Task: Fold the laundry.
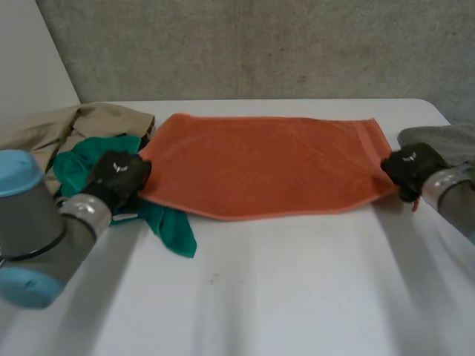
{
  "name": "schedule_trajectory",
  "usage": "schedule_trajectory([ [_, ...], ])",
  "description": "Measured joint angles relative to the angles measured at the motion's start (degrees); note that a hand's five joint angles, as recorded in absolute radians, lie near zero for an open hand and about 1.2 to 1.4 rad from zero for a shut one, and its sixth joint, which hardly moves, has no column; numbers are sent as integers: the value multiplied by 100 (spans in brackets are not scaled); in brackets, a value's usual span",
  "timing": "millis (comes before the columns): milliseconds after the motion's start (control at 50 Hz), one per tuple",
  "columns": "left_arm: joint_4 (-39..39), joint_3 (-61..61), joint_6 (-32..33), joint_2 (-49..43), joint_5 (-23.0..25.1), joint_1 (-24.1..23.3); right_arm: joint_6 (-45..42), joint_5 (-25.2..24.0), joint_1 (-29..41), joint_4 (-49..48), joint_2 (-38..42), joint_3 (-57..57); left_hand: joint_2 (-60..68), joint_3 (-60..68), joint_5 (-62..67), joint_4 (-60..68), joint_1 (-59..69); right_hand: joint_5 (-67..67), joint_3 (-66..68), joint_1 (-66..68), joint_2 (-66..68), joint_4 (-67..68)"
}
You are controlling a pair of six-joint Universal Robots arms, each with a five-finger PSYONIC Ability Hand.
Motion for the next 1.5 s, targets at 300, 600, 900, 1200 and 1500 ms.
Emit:
schedule_trajectory([
  [300, -3944, -1174, 2392, 2378, 484, 619, -2861, -401, -1452, 2257, -2451, 2044, 0, 0, 0, 1, 0, 3, 0, 0, 0, 0],
  [600, -1955, 704, 1753, 349, -400, -38, -1640, -258, -923, 403, -608, 730, 0, 0, 0, 2, 0, 3, 0, 0, 0, 0],
  [900, -407, 3201, 1428, -1781, -918, -461, -1258, -98, -297, -2096, 1270, -973, 0, 0, 0, 2, 0, 67, 0, 0, 0, 0],
  [1200, -574, 4263, 1890, -2829, -1404, -501, -523, -144, -109, -3348, 2446, -2056, 0, 0, 0, 2, 0, 68, 0, 0, 0, 0],
  [1500, 140, 3949, 1803, -2534, -1292, -713, -251, 123, -10, -3323, 2437, -2033, -5674, -5649, -5345, -5734, -5578, -5378, -5612, -5218, -5557, -5650],
])
